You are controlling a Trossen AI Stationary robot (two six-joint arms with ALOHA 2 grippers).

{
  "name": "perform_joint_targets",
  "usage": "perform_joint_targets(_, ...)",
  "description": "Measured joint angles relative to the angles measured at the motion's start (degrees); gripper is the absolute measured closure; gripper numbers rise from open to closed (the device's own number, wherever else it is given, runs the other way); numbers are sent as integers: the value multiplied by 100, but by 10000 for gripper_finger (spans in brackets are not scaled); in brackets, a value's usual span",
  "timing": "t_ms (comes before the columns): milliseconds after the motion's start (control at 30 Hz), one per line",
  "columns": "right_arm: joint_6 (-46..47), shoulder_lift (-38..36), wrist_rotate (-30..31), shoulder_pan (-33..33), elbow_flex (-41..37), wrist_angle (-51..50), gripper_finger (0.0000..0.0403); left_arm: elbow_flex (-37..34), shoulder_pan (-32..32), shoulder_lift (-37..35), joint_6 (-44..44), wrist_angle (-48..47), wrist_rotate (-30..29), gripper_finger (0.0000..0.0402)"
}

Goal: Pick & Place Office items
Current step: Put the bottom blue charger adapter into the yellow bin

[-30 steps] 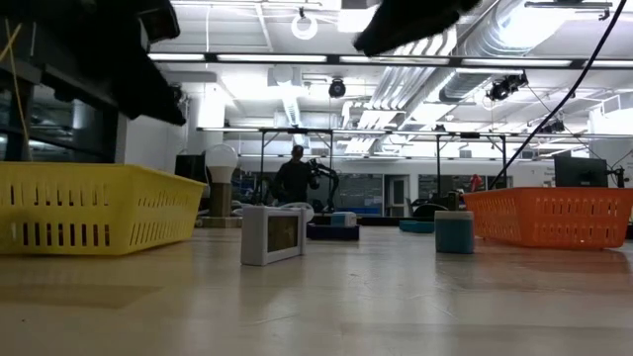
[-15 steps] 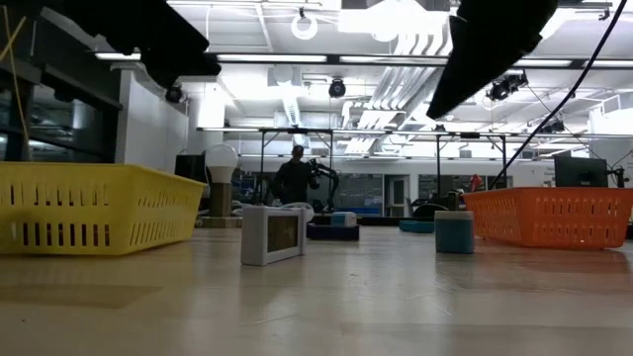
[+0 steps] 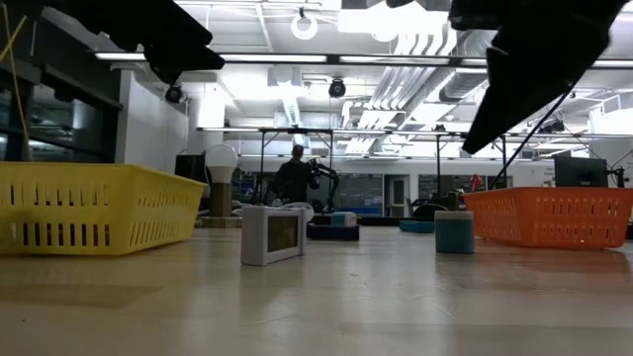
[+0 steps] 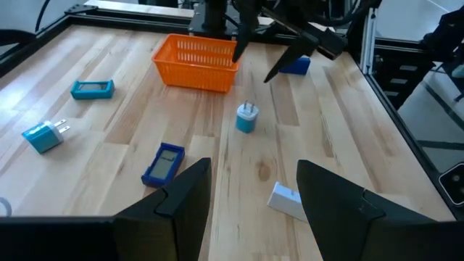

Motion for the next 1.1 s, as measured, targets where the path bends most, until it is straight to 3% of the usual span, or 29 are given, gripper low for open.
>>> perform_joint_targets(800,-10,0,534,556,-1683,2876,156,0,0,0,-13,-3,2,203)
perform_joint_targets(1100,-44,52,598,377,-1863,3123,156,0,0,0,-26,-3,2,203)
